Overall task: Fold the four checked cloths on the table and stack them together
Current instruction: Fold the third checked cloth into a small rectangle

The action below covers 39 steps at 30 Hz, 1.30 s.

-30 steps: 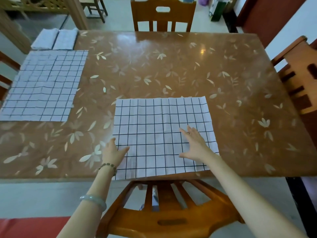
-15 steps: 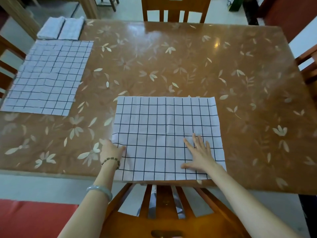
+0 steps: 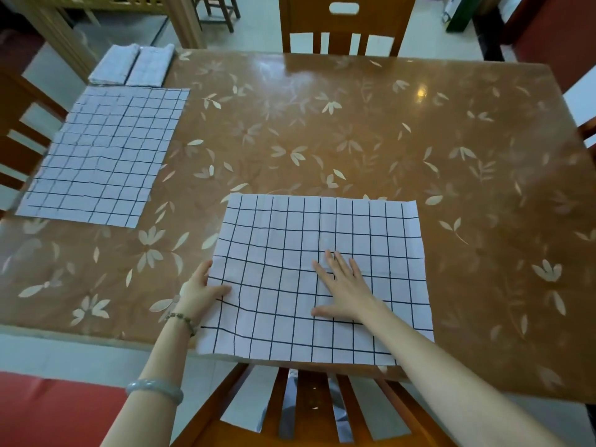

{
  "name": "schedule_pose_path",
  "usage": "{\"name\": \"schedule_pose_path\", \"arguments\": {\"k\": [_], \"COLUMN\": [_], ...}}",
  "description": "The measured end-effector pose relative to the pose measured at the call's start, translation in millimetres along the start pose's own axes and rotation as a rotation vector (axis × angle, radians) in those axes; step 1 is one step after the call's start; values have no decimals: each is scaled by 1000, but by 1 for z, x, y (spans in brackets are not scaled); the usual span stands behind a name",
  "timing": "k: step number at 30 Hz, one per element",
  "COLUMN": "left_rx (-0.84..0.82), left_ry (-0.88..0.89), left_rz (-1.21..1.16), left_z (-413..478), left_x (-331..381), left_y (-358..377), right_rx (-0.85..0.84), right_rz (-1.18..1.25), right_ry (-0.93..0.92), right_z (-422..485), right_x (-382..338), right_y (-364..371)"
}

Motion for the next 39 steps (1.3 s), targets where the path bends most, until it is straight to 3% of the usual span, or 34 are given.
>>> {"name": "schedule_pose_path", "arguments": {"k": [6, 12, 18, 28, 30, 35, 39], "left_rx": [-112, 66, 181, 240, 252, 286, 196], "left_ry": [60, 37, 135, 352, 400, 587, 651], "left_rz": [-83, -19, 125, 350, 402, 564, 699], "left_z": [-39, -2, -20, -66, -80, -123, -141], "left_x": [48, 31, 61, 118, 139, 199, 224], "left_y": [1, -2, 3, 3, 11, 49, 107], "right_rx": [-28, 19, 31, -9, 33, 482, 423], "right_rz": [-53, 49, 25, 33, 233, 1179, 1664], "right_ry": [-5, 8, 30, 33, 58, 313, 332], "right_z": [4, 4, 3, 5, 2, -17, -27], "right_x": [3, 3, 13, 10, 10, 34, 44], "right_y": [6, 4, 6, 2, -6, -60, -100]}}
Point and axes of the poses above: each hand's wrist, its own z-axis towards the middle knuckle, its own y-axis out of the palm, x = y × z, the point moved 4 cm from there along z, towards the middle knuckle
